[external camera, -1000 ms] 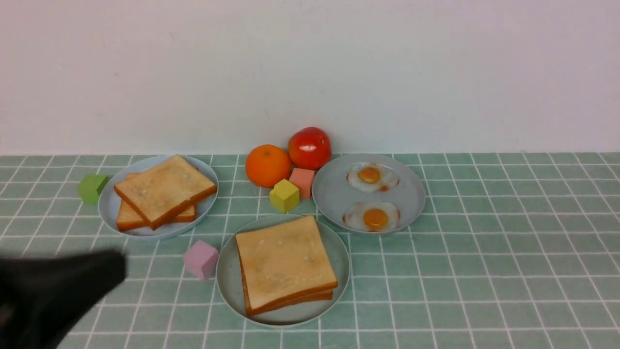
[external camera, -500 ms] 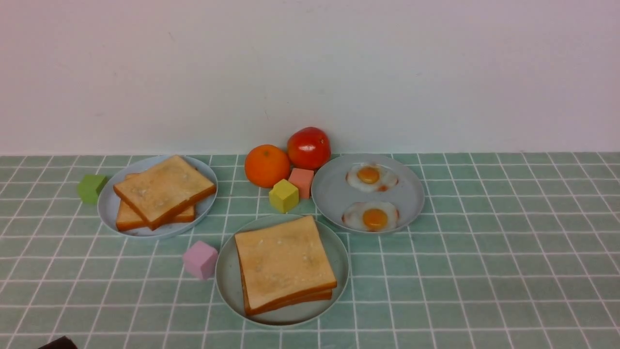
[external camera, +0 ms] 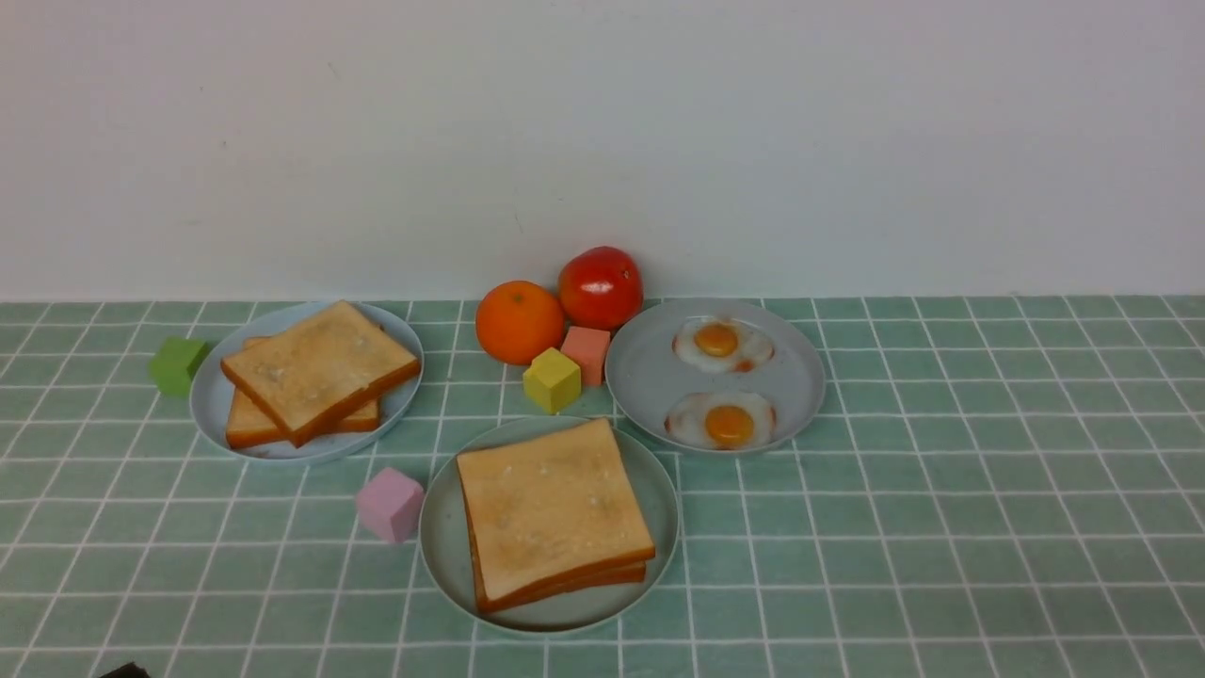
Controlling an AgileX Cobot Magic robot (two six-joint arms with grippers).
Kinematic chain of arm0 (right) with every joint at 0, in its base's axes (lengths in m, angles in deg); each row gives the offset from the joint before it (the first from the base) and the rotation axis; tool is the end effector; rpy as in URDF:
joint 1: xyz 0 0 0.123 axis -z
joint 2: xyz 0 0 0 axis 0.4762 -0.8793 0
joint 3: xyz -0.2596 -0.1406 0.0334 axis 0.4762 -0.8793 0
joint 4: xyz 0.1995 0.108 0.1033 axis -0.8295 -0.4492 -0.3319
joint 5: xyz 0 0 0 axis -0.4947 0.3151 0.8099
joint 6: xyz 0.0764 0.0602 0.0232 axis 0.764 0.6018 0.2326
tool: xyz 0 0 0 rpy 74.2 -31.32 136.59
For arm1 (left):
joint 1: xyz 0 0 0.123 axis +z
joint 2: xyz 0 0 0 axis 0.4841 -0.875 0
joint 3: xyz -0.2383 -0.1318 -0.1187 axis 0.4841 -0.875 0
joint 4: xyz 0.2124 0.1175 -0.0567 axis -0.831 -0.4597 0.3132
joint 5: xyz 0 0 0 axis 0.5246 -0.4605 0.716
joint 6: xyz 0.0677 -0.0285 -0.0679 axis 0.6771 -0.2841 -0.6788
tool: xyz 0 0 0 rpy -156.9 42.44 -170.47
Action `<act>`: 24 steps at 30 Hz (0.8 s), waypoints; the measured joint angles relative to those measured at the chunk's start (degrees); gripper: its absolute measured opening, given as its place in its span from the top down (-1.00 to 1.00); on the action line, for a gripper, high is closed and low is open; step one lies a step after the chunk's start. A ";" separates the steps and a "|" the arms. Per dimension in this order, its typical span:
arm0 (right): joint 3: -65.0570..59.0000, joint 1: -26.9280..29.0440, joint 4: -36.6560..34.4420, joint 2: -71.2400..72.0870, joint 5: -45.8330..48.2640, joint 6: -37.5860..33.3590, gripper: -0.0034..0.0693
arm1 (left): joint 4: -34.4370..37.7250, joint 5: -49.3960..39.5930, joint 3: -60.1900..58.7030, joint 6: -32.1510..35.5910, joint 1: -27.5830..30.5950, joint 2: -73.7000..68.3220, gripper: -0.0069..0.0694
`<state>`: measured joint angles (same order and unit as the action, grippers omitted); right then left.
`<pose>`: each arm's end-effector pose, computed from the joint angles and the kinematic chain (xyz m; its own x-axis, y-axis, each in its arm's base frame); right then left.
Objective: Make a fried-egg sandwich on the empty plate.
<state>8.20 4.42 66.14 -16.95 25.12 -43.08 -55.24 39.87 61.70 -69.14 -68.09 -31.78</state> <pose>0.0553 0.0167 0.2658 -0.4766 0.1106 -0.8721 -0.2154 0.9471 0.2378 0.0358 -0.0267 0.2404 -0.0727 -0.1415 -0.9873 0.6125 0.7749 -0.1562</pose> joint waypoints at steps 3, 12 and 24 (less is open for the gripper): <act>-1.50 0.19 1.43 0.61 -0.57 0.02 0.84 | 0.00 -0.05 0.00 0.00 0.00 0.00 0.85; -16.62 21.11 -3.32 13.81 -11.05 -10.64 0.94 | 0.00 -0.05 0.00 0.00 0.00 0.07 0.85; -22.33 24.19 -12.19 16.52 -13.81 -19.69 0.94 | 0.00 -0.05 0.00 0.00 0.00 0.07 0.85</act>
<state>-14.13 28.61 53.95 -0.42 11.30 -62.77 -55.24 39.82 61.70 -69.14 -68.09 -31.71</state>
